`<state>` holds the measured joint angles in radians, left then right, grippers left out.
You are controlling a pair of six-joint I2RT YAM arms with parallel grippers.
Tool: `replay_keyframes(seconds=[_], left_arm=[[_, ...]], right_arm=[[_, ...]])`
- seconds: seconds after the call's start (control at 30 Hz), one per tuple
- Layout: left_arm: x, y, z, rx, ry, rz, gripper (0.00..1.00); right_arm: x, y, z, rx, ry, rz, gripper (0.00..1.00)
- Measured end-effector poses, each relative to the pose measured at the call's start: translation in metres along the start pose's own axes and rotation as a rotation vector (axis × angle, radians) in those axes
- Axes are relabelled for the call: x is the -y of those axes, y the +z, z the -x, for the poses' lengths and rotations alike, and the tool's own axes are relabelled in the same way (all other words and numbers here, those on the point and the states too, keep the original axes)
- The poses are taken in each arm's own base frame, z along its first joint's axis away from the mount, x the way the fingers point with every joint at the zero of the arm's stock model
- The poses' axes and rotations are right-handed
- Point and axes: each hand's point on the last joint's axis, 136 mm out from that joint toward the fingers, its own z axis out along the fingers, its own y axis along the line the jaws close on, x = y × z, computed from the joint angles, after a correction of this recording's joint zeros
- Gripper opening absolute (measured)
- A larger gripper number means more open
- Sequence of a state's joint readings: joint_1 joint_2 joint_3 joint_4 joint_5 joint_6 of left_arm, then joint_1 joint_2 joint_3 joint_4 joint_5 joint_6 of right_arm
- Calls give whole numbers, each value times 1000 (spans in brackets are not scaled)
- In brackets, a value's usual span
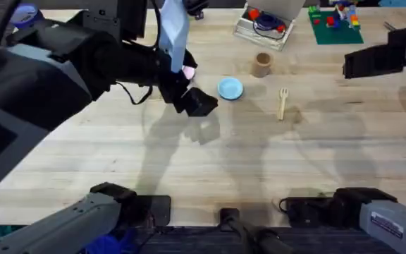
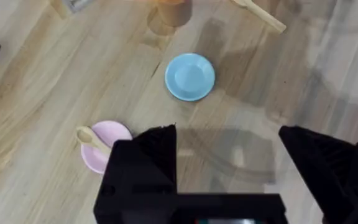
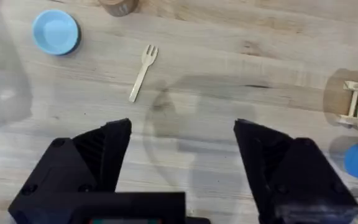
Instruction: Pick up a utensil and set it on the pink plate, then put the other utensil in the container.
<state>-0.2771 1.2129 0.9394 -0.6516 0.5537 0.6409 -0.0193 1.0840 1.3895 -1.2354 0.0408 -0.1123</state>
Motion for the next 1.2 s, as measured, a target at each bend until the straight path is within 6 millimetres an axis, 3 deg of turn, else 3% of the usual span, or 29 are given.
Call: replay_keyframes(seconds=[0.4,0.57,0.93,1.2], left_arm=[[-4,-1,21,90,-17,2,993],[3,-2,27,124,-19,-44,994],[13,8,18,104,-64,-128,993],[13,9,19,106,-62,-127,993]], right_arm=[[0,4,0,-17,188,0,993],[0,7,0,-27,225,0,995],[-2,8,-12,-87,310,-3,995],[-5,31,-15,-183,412,-12,995]])
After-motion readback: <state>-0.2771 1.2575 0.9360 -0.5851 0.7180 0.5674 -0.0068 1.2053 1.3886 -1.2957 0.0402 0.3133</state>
